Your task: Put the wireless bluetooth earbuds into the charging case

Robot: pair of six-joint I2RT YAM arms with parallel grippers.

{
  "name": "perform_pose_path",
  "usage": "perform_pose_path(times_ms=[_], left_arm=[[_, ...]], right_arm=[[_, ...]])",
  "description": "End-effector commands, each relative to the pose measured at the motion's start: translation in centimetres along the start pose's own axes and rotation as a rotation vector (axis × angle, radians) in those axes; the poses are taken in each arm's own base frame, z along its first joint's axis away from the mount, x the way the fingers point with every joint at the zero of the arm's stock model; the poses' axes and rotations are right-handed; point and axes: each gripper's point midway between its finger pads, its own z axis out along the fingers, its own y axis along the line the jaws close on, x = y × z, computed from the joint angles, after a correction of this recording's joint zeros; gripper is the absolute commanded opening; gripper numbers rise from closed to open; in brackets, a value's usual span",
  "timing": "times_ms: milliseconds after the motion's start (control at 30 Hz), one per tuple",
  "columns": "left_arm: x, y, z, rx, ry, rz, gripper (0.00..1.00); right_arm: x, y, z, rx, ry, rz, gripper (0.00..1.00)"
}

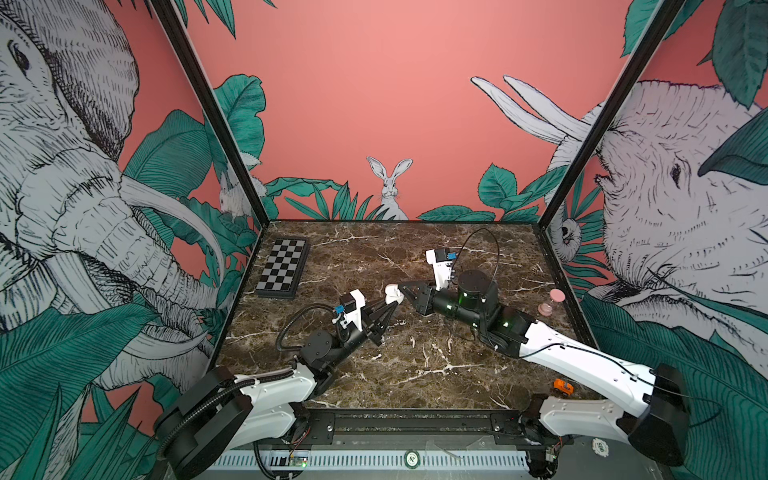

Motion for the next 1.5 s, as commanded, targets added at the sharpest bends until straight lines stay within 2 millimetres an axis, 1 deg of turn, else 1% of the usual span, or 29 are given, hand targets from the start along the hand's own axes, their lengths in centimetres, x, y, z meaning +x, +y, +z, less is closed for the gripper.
perform_pose_path(times_ms=[0,167,600,867,1033,1267,1467], left_arm=[[-2.4,-1.0,0.1,0.036,-0.077,0.003,0.00],[-2.5,-0.9,0.0,0.031,-0.082,0.003,0.00],[-3.2,-0.8,-0.3,0.012,-0.109,0.022,0.00],[-3.9,-0.7,-0.5,0.004,-0.130,0.029,0.00],[-4.2,-0.6,-0.6,-0.004,-0.141,0.034,0.00],[-4.3,-0.6,-0.6,-0.006,-0.145,0.034,0.00],[-4.0,-0.6,-0.5,-0.005,-0.133,0.030,0.00]], right_arm=[[-1.1,1.3,0.2,-0.037,-0.041,-0.017,0.16],[-0.8,1.0,0.3,-0.030,-0.037,-0.016,0.16],[-0.7,1.6,-0.1,-0.048,-0.036,-0.016,0.15],[-0.3,1.5,-0.1,-0.048,-0.029,-0.015,0.15],[-0.5,1.6,-0.3,-0.050,-0.035,-0.016,0.15],[-0.3,2.0,-0.3,-0.066,-0.029,-0.018,0.15],[-0.6,2.2,-0.5,-0.070,-0.042,-0.020,0.14]])
